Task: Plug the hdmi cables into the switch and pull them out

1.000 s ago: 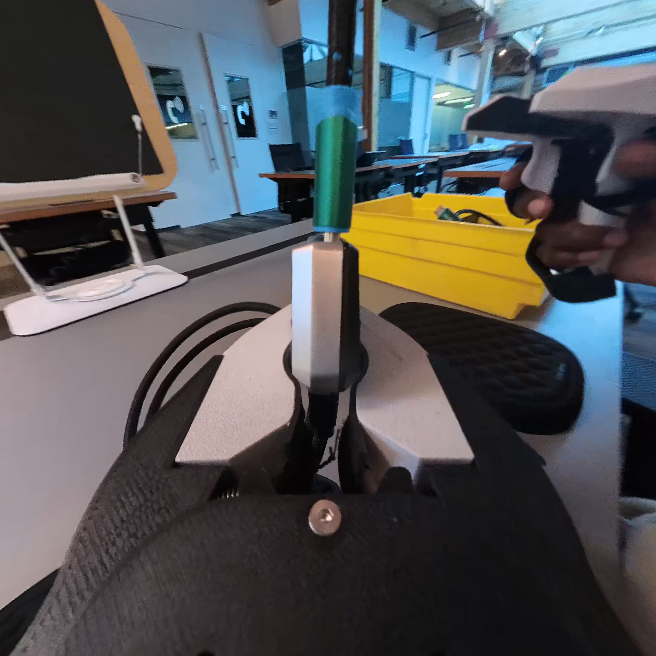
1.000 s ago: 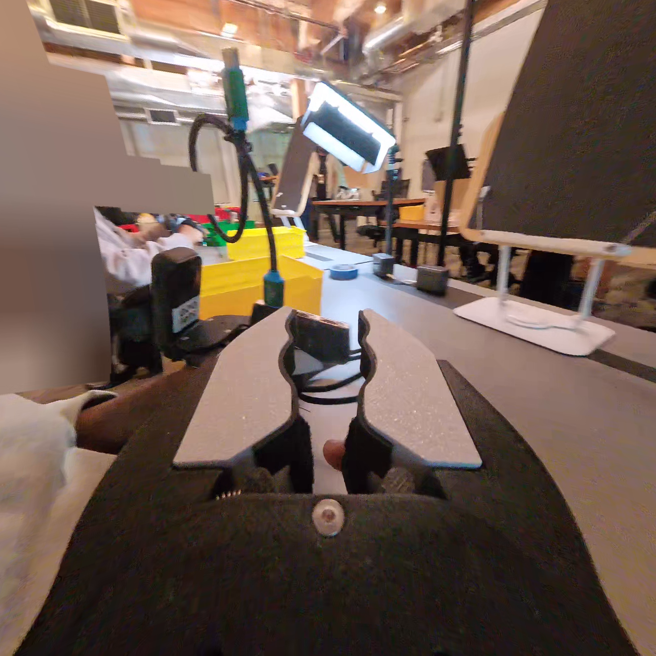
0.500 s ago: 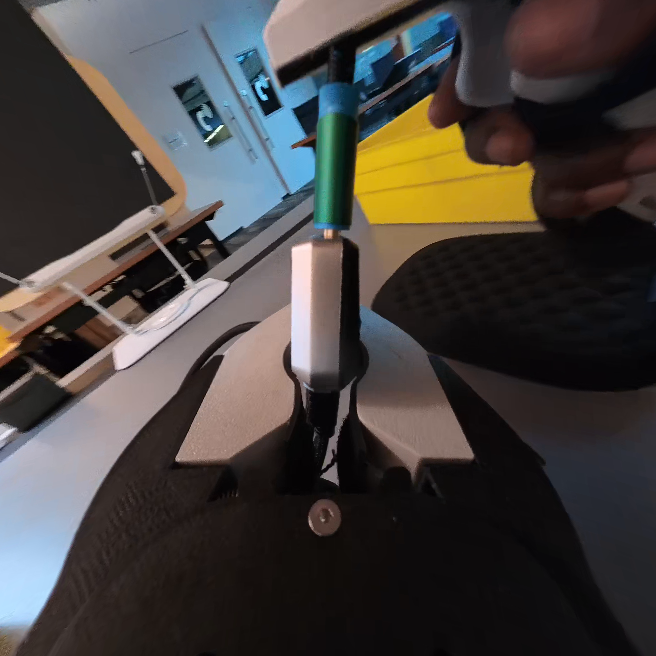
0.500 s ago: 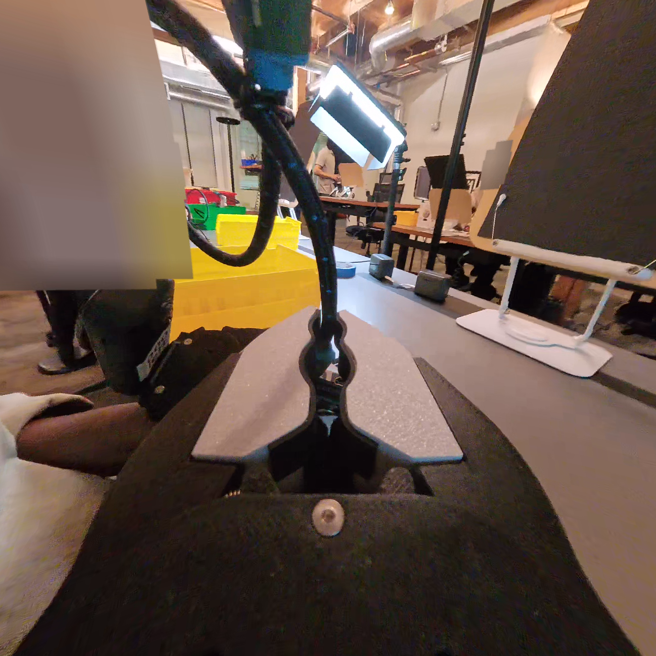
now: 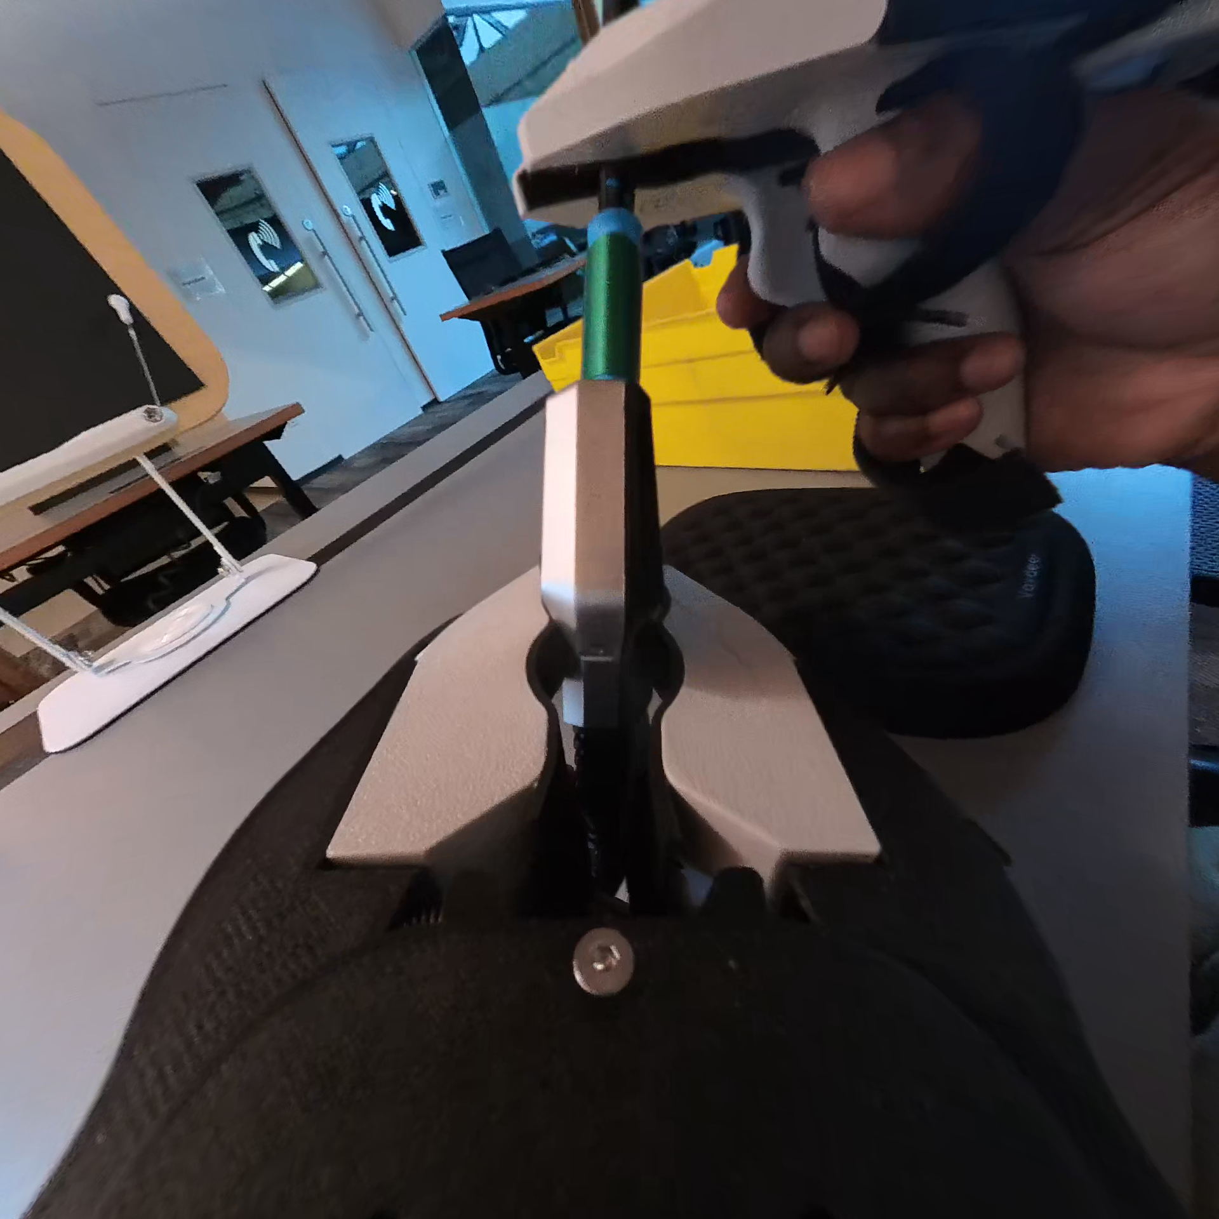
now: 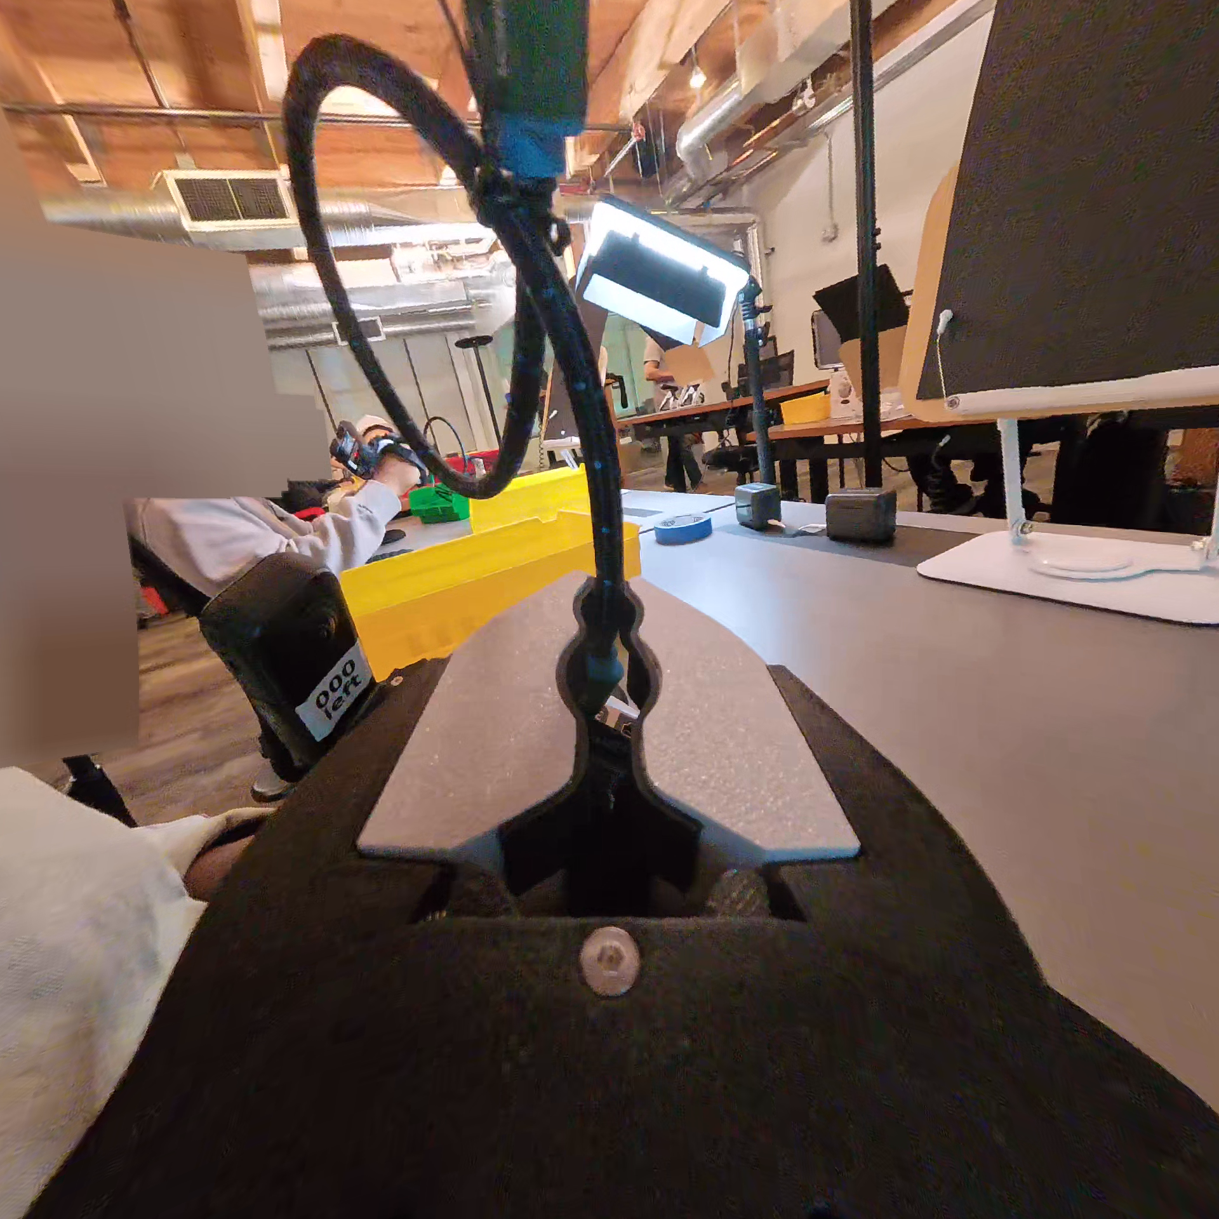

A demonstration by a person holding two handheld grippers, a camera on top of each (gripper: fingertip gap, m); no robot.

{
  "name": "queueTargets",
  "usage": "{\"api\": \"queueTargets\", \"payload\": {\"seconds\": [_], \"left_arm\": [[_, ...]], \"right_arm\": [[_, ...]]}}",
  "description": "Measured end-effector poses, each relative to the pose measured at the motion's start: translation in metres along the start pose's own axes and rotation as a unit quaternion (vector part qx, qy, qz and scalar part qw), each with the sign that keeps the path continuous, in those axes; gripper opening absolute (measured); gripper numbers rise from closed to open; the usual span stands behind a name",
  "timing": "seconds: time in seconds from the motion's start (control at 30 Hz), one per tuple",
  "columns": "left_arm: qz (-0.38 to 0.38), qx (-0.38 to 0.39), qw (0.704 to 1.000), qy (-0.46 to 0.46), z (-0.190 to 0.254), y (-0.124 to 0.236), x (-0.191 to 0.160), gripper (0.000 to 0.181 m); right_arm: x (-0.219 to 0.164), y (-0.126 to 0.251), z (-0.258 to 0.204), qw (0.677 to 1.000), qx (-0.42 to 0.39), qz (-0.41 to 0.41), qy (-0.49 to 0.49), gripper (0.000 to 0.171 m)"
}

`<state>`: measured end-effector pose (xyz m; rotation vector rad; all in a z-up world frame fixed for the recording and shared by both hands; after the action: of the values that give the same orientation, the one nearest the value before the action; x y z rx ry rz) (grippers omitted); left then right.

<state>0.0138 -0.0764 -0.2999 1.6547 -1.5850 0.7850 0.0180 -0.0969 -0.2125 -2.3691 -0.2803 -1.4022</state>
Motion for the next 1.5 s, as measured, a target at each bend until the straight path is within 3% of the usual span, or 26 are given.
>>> {"api": "queueTargets", "payload": {"seconds": [0.13, 0.2, 0.27, 0.33, 0.43, 0.6, 0.73, 0.87, 0.93, 1.03, 1.1, 1.13, 1.2, 1.27, 1.4, 1.47, 1.5], "left_arm": [[0.021, -0.007, 0.999, 0.024, -0.001, 0.004, 0.006, 0.027], [0.038, -0.008, 0.998, 0.041, -0.004, 0.007, 0.018, 0.053], [0.046, 0.000, 0.999, 0.027, -0.006, 0.013, 0.031, 0.057], [0.043, 0.019, 0.999, -0.004, -0.010, 0.016, 0.038, 0.050], [0.000, 0.073, 0.996, -0.048, -0.020, 0.016, 0.029, 0.022], [0.023, 0.084, 0.994, -0.062, -0.020, 0.017, 0.034, 0.023], [0.032, 0.115, 0.988, -0.096, -0.016, 0.018, 0.041, 0.024], [0.025, 0.119, 0.988, -0.099, -0.022, 0.017, 0.029, 0.025], [0.036, 0.131, 0.985, -0.110, -0.025, 0.021, 0.034, 0.023], [0.037, 0.143, 0.980, -0.134, -0.021, 0.022, 0.038, 0.022], [0.021, 0.131, 0.984, -0.121, -0.019, 0.017, 0.029, 0.022], [0.023, 0.129, 0.985, -0.115, -0.019, 0.016, 0.025, 0.023], [0.038, 0.125, 0.986, -0.100, -0.021, 0.017, 0.024, 0.023], [0.057, 0.127, 0.986, -0.096, -0.023, 0.020, 0.031, 0.023], [0.032, 0.123, 0.986, -0.111, -0.014, 0.014, 0.025, 0.023], [0.033, 0.104, 0.991, -0.080, -0.015, 0.013, 0.018, 0.022], [-0.004, 0.088, 0.994, -0.072, -0.016, 0.009, 0.003, 0.022]], "right_arm": [[-0.003, -0.006, -0.017, 0.995, -0.004, -0.033, 0.092, 0.007], [-0.006, -0.009, -0.022, 0.992, -0.007, -0.041, 0.115, 0.007], [-0.009, -0.012, -0.025, 0.992, -0.004, -0.041, 0.118, 0.007], [-0.013, -0.015, -0.027, 0.993, 0.004, -0.043, 0.110, 0.006], [-0.016, -0.018, -0.032, 0.992, 0.003, -0.047, 0.118, 0.006], [-0.011, -0.015, -0.034, 0.991, -0.001, -0.038, 0.126, 0.005], [-0.003, -0.009, -0.034, 0.997, 0.059, -0.022, 0.049, 0.005], [-0.013, -0.015, -0.030, 0.984, -0.035, -0.056, 0.167, 0.005], [-0.013, -0.016, -0.039, 0.980, -0.023, -0.057, 0.190, 0.005], [-0.008, -0.011, -0.037, 0.994, 0.061, -0.038, 0.085, 0.005], [-0.012, -0.011, -0.025, 0.997, 0.069, -0.034, 0.025, 0.005], [-0.015, -0.013, -0.022, 0.997, 0.052, -0.040, 0.033, 0.005], [-0.019, -0.016, -0.028, 0.986, -0.006, -0.064, 0.154, 0.005], [-0.018, -0.017, -0.040, 0.973, -0.011, -0.076, 0.219, 0.005], [-0.015, -0.009, -0.023, 0.994, 0.043, -0.057, 0.087, 0.005], [-0.017, -0.012, -0.020, 0.994, 0.016, -0.057, 0.096, 0.006], [0.000, -0.009, -0.040, 0.991, 0.041, -0.002, 0.129, 0.007]]}}
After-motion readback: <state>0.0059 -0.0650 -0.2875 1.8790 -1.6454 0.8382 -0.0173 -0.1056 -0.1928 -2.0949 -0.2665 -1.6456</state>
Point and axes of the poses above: each gripper's, where its closed fingertips meet, y back along the fingers, x out of its top, z = x × y across the jaws, the point moved 1 cm from there along y, back along the fingers, and after that the axes turned 15 degrees about -y, right-handed, at the moved point
